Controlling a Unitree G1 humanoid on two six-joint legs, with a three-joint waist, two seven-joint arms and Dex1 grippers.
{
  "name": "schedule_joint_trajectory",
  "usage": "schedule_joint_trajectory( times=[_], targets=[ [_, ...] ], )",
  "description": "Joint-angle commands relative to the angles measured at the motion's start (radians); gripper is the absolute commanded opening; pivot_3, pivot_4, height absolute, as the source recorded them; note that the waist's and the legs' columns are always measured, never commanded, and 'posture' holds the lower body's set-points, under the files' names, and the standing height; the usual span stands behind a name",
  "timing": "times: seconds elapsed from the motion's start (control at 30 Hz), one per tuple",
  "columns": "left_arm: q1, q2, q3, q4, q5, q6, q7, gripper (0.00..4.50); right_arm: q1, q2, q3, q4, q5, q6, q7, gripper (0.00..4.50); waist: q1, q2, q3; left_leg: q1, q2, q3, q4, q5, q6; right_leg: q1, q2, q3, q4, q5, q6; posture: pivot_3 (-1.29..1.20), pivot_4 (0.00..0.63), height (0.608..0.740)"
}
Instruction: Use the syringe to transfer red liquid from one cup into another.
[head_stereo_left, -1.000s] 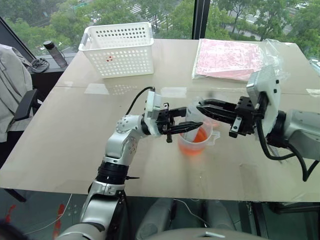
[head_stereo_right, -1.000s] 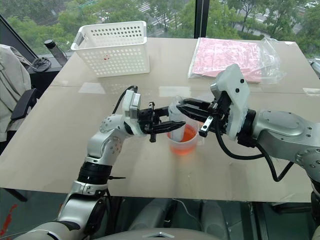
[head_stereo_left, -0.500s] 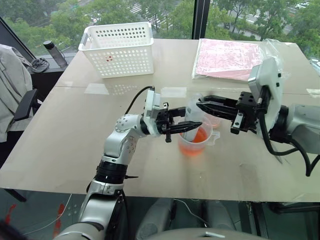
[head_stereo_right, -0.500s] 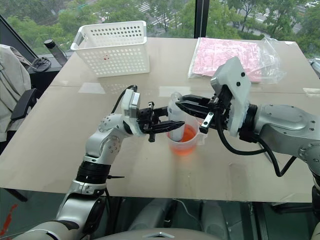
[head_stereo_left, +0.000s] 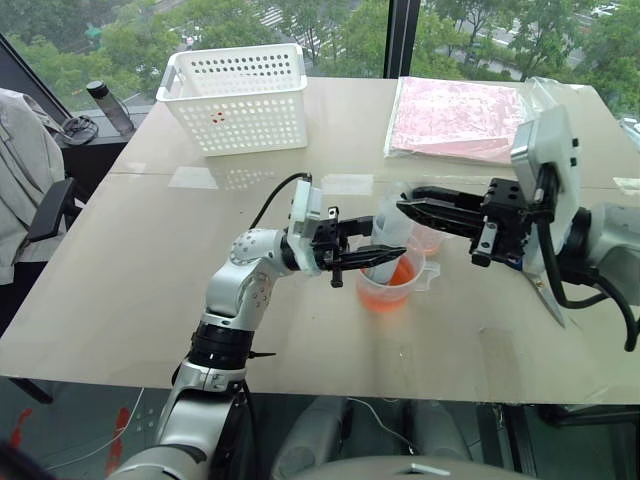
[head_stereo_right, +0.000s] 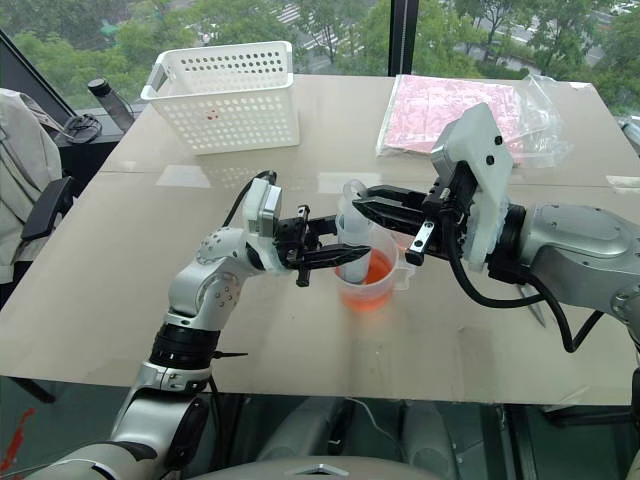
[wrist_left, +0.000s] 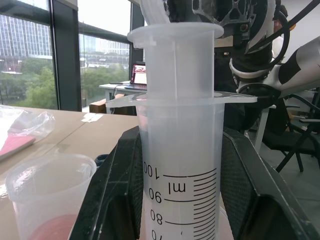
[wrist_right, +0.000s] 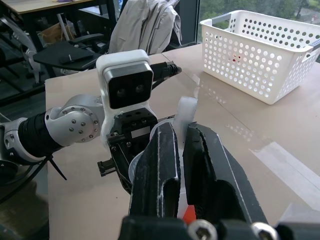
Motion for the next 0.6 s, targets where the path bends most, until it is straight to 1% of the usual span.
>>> schedule_joint_trajectory(
  times=[0.03, 0.1, 0.13, 0.17, 0.2, 0.23, 0.27, 0.3, 0.37, 0.47, 0.6],
  targets=[
    [-0.005, 0.002, -0.037, -0.041, -0.002, 0.007, -0.016, 1.47, -0.021, -0.010, -0.094, 0.008, -0.026, -0.045, -0.011, 0.03, 0.000, 0.000, 0.000, 0.000, 0.000, 0.000, 0.000, 0.000, 0.000, 0.000, 0.000, 0.000, 0.000, 0.000, 0.000, 0.00, 0.150, 0.740],
    [-0.015, -0.004, -0.028, -0.042, -0.011, 0.010, -0.010, 1.47, -0.004, -0.009, -0.106, 0.016, -0.007, -0.046, 0.016, 0.03, 0.000, 0.000, 0.000, 0.000, 0.000, 0.000, 0.000, 0.000, 0.000, 0.000, 0.000, 0.000, 0.000, 0.000, 0.000, 0.00, 0.150, 0.740],
    [-0.021, -0.006, -0.022, -0.042, -0.016, 0.011, -0.007, 1.47, 0.023, -0.010, -0.129, 0.003, 0.041, -0.048, 0.069, 0.40, 0.001, 0.000, 0.000, 0.000, 0.000, 0.000, -0.001, 0.000, 0.000, 0.000, 0.000, 0.000, 0.000, 0.000, 0.000, 0.00, 0.150, 0.740],
    [-0.028, -0.008, -0.016, -0.042, -0.021, 0.014, -0.003, 1.47, 0.049, -0.012, -0.150, -0.009, 0.070, -0.049, 0.104, 0.63, 0.001, 0.000, 0.000, 0.000, 0.000, 0.000, -0.001, 0.000, 0.000, 0.000, 0.000, 0.000, 0.000, 0.000, 0.000, 0.00, 0.150, 0.740],
    [-0.036, -0.009, -0.012, -0.041, -0.024, 0.016, 0.001, 1.47, 0.077, -0.015, -0.167, -0.018, 0.042, -0.054, 0.112, 1.22, 0.004, -0.001, 0.000, 0.000, 0.000, 0.000, -0.001, 0.000, 0.000, 0.000, 0.000, 0.000, -0.001, 0.000, 0.000, 0.00, 0.150, 0.740],
    [-0.043, -0.008, -0.008, -0.041, -0.024, 0.014, 0.004, 1.47, 0.113, -0.019, -0.191, -0.032, 0.003, -0.060, 0.126, 1.55, 0.003, 0.000, 0.001, 0.000, 0.000, -0.001, -0.001, 0.000, 0.000, 0.000, 0.000, -0.001, -0.001, 0.000, 0.000, 0.00, 0.150, 0.740],
    [-0.050, -0.008, -0.004, -0.040, -0.025, 0.013, 0.009, 1.47, 0.149, -0.026, -0.217, -0.045, -0.029, -0.062, 0.137, 1.55, 0.004, -0.001, 0.001, 0.000, 0.000, 0.000, -0.001, 0.000, 0.000, 0.000, 0.000, -0.001, -0.002, 0.000, 0.000, 0.00, 0.150, 0.740],
    [-0.057, -0.009, 0.001, -0.042, -0.029, 0.017, 0.018, 1.47, 0.202, -0.038, -0.258, -0.068, -0.061, -0.065, 0.166, 2.10, 0.006, -0.001, 0.001, -0.001, 0.000, -0.001, -0.001, 0.000, 0.000, 0.000, 0.000, -0.001, -0.002, 0.000, 0.000, 0.00, 0.150, 0.740],
    [-0.067, -0.011, 0.012, -0.053, -0.044, 0.031, 0.035, 1.47, 0.310, -0.051, -0.340, -0.108, -0.089, -0.073, 0.220, 2.10, 0.003, -0.001, 0.001, -0.001, 0.000, -0.002, -0.002, 0.000, 0.000, 0.000, 0.001, -0.002, -0.002, 0.000, 0.000, 0.00, 0.150, 0.740],
    [-0.088, -0.014, 0.028, -0.071, -0.066, 0.054, 0.061, 1.47, 0.536, -0.035, -0.522, -0.174, -0.140, -0.070, 0.313, 2.10, 0.006, -0.001, 0.001, -0.001, 0.000, -0.002, -0.002, 0.000, 0.000, 0.000, 0.000, -0.002, -0.002, 0.000, 0.000, 0.00, 0.150, 0.740],
    [-0.119, -0.009, 0.045, -0.083, -0.093, 0.084, 0.085, 1.47, 0.837, 0.041, -0.733, -0.249, -0.245, -0.099, 0.434, 2.10, 0.002, -0.001, 0.001, 0.000, 0.000, -0.001, -0.002, 0.000, 0.000, 0.001, 0.001, -0.002, -0.002, 0.000, 0.000, 0.00, 0.150, 0.740]
  ],
)
